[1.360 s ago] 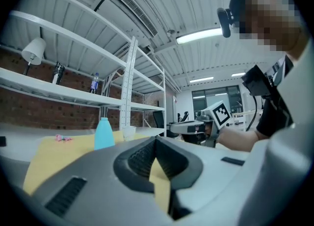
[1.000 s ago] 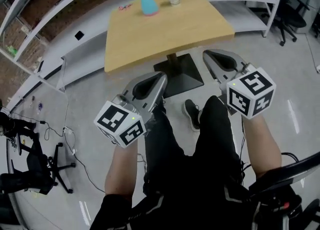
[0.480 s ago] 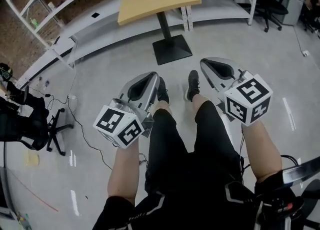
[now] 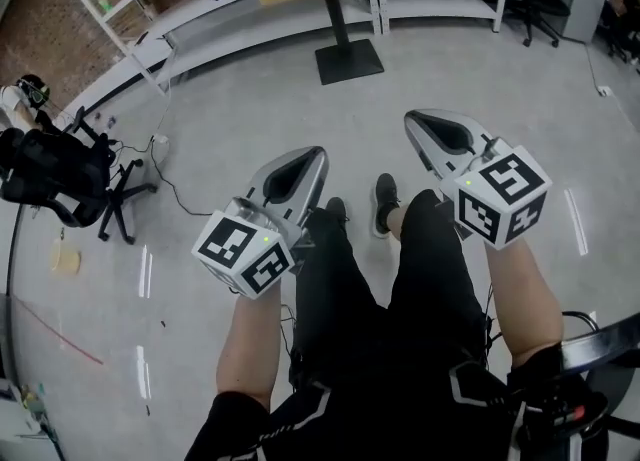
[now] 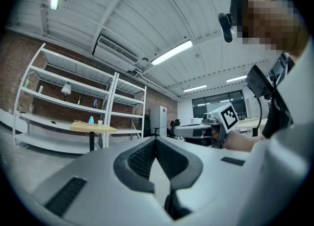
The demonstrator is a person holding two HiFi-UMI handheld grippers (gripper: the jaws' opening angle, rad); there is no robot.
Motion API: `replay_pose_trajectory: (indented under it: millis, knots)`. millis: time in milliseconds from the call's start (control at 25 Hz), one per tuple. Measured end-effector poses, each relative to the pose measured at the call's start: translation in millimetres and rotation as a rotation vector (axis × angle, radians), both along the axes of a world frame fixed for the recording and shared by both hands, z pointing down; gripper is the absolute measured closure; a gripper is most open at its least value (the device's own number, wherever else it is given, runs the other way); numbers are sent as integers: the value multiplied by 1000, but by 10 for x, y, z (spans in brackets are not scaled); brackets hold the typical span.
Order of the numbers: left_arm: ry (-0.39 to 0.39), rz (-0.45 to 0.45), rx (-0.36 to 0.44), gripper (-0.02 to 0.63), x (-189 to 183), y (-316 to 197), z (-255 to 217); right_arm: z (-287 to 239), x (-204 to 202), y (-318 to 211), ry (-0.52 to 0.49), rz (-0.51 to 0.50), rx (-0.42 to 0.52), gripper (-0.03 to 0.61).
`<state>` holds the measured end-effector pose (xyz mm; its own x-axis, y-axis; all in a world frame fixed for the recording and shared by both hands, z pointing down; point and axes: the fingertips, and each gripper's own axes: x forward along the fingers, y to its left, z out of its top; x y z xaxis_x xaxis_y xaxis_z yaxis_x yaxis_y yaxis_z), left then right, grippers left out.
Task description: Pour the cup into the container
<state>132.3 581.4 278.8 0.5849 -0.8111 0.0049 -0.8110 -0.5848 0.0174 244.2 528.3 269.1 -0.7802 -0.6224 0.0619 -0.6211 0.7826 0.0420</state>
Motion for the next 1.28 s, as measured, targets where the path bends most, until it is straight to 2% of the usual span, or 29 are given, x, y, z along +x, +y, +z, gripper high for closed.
replay_pose_trajectory:
  millis: [320, 640, 960, 1280]
  knots:
    - [-15, -10, -21, 614, 628, 1515, 119, 37, 619, 1462, -32, -10, -24, 577]
    - [-3, -27, -21, 614, 1043, 2474, 49, -23, 1103, 2407, -50, -10, -27, 577]
    - [-10, -19, -8, 614, 1342, 2969, -14, -95, 1405, 2881, -78, 4, -25, 577]
    - [-2, -38, 42, 614, 1264, 2997, -235, -263, 1493, 2896, -123, 29, -5, 577]
